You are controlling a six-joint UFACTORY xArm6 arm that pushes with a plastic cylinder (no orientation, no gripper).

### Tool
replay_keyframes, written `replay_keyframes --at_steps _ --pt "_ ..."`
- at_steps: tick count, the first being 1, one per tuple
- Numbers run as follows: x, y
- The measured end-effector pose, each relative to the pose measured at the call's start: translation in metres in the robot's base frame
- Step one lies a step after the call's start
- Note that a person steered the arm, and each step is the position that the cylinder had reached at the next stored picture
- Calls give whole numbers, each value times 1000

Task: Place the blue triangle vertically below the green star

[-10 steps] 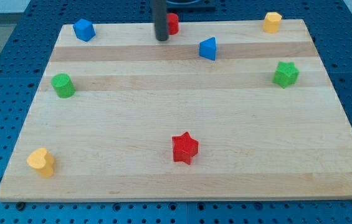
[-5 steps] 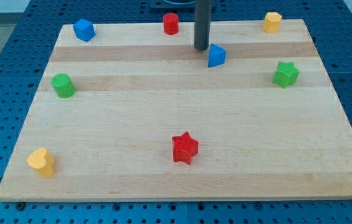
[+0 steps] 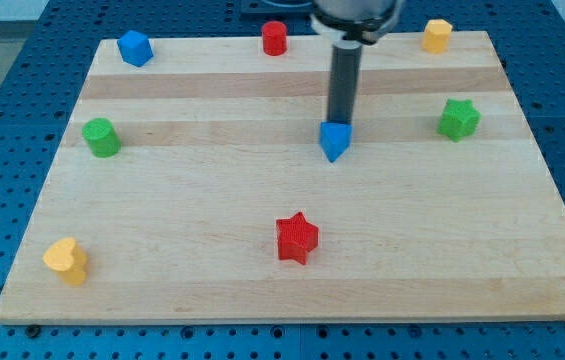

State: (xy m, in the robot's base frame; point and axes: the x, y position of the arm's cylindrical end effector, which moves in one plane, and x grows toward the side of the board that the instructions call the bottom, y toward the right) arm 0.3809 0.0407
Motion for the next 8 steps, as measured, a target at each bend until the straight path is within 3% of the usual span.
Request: replay_keyframes --at_steps 5,7,8 --pt "101 -45" --pt "76 -37" --pt "86 -2"
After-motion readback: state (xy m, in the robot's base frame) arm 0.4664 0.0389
